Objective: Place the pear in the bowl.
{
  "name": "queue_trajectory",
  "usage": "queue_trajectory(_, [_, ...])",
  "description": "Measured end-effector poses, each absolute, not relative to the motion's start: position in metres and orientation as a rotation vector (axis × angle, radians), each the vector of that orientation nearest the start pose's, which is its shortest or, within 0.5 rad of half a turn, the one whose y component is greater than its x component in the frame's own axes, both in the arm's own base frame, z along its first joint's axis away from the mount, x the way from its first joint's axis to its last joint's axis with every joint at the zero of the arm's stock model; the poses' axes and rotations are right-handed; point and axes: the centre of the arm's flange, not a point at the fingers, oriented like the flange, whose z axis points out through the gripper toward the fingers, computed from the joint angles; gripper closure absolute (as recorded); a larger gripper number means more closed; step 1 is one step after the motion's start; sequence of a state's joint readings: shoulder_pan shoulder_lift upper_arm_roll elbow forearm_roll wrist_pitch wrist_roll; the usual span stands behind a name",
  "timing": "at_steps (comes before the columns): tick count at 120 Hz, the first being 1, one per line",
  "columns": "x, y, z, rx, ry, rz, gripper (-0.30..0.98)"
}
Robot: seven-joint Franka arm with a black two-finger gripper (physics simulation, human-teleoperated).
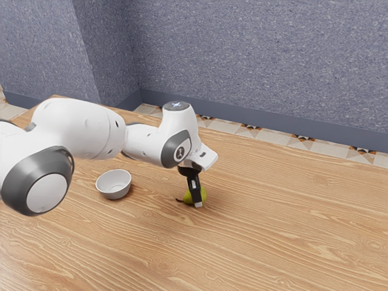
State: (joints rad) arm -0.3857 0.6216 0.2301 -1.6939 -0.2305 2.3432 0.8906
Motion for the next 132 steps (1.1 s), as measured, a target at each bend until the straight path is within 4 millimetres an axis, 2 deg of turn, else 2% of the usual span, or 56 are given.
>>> queue_trajectory(44, [0.671,-0.127,0.252,-2.808,1.420,-0.110,0.41])
queue_trajectory(72, [0.673,-0.127,0.266,-2.807,1.404,-0.146,0.39])
queue_trajectory(86, [0.680,-0.115,0.291,-2.809,1.369,-0.190,0.41])
queue_trajectory(100, [0.693,-0.087,0.320,-2.819,1.301,-0.211,0.42])
queue_trajectory(114, [0.704,-0.031,0.339,-2.872,1.187,-0.194,0.44])
queue_trajectory(122, [0.705,-0.001,0.343,-2.904,1.128,-0.171,0.45])
queue_trajectory(132, [0.704,0.047,0.348,-2.947,1.032,-0.143,0.45])
